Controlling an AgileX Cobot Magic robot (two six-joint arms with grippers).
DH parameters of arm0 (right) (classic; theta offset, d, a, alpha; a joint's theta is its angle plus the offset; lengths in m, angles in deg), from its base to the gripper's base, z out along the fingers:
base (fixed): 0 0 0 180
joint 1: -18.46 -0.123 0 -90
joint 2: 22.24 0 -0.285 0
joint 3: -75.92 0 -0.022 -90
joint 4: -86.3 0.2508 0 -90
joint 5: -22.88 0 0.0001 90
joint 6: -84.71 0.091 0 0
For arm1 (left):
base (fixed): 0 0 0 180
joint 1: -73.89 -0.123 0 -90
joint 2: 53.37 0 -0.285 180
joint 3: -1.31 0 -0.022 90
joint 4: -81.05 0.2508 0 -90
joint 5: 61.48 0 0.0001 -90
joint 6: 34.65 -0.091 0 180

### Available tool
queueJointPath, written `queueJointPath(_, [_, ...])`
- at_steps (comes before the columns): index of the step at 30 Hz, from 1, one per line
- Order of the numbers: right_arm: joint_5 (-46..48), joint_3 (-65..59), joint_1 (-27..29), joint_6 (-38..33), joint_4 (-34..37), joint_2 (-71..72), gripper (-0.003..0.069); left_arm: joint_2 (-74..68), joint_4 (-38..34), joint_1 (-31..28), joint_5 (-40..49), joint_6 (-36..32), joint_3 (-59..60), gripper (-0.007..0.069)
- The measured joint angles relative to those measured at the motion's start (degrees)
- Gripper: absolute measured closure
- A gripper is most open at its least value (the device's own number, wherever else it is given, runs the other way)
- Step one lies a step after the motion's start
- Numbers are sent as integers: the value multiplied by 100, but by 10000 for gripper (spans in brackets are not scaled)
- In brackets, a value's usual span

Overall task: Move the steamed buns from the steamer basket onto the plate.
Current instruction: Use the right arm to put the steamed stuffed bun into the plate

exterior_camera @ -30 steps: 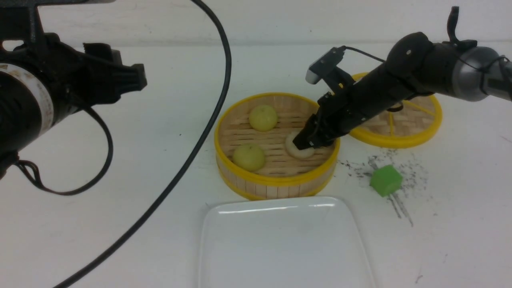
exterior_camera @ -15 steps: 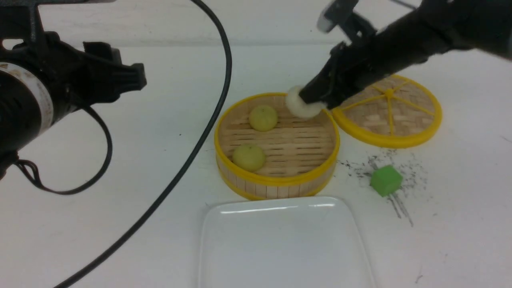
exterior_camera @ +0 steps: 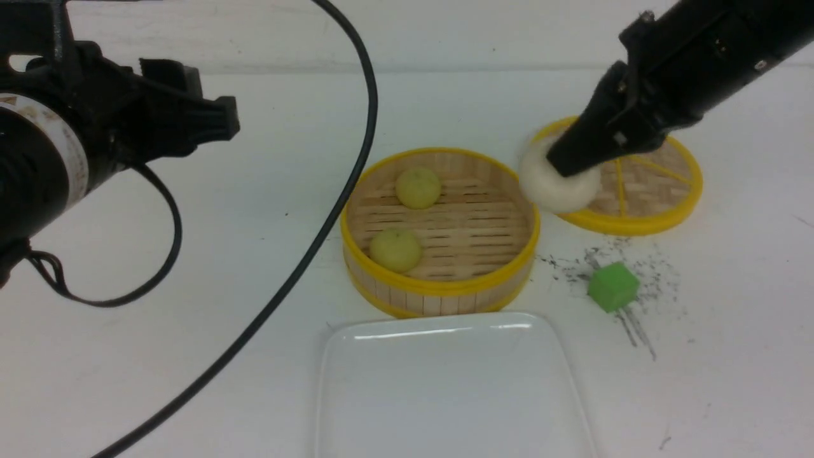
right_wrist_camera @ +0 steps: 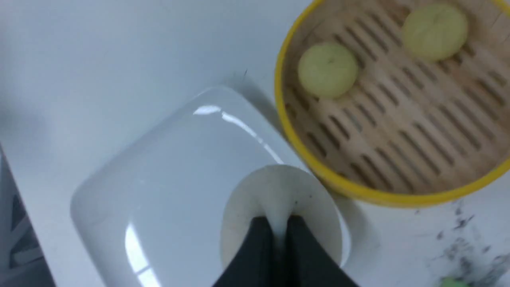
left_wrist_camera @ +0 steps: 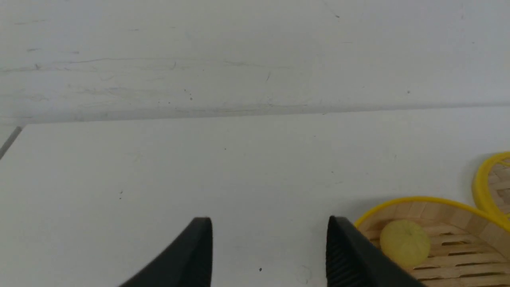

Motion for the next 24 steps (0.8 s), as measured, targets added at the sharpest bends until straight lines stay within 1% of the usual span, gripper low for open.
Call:
queueJointPath(1, [0, -44, -37, 9, -1, 0, 636, 0, 0, 0, -12, 0, 0, 220])
queueJointPath(3, [-11, -508, -198, 39, -73, 0, 636, 0, 0, 0, -70, 0, 0, 220])
queueJointPath(5, [-23, -1353, -507, 38, -163, -10, 636, 0, 0, 0, -73, 0, 0, 220])
queueJointPath(7, [-56, -1700, -589, -15, -169, -10, 636, 0, 0, 0, -73, 0, 0, 220])
queueJointPath(10, [-643, -2366, -713, -298, -181, -15, 636, 0, 0, 0, -29, 0, 0, 220])
queueJointPath(12, [-898, -2505, -713, -403, -181, -17, 636, 0, 0, 0, -29, 0, 0, 220])
queueJointPath(13, [-1178, -2581, -713, -511, -181, -35, 636, 0, 0, 0, -24, 0, 0, 220])
queueJointPath(18, [-1880, -2605, -713, -902, -65, -197, 635, -7, 0, 0, -19, 0, 0, 220])
queueJointPath(24, [-2399, -2605, -713, -1180, 63, -603, 635, -109, -23, 0, -1, 0, 0, 220])
